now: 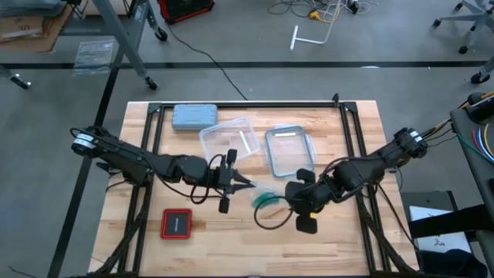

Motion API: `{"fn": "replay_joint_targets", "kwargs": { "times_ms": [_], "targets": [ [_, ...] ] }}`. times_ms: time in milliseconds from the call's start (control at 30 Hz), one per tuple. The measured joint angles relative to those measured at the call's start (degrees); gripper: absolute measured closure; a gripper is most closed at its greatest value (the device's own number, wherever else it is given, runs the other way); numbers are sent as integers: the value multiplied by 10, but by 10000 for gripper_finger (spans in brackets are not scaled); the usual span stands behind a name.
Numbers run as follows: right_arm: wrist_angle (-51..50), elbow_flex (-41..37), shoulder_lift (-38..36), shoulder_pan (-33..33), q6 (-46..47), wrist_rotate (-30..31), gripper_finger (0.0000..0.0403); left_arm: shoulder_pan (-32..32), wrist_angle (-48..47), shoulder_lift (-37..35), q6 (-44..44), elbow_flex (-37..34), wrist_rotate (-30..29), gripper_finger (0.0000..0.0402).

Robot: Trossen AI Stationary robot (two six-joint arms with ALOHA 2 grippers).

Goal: Roll bandage
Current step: Close the transparent zip bag

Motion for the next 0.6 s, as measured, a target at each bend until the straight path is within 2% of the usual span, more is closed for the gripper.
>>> {"fn": "replay_joint_targets", "kwargs": {
  "times_ms": [100,267,467,600],
  "targets": [
    [-57,8,-2,0,32,13,303,-1,-9,0,-16,0,1,401],
    [-105,9,-6,8,60,91,273,2,-8,0,-35,0,-2,401],
    [-96,9,-8,28,22,149,280,2,-73,0,-4,0,-15,401],
    [-19,4,-6,40,-39,206,294,0,-137,0,23,0,-15,401]
  ]
}}
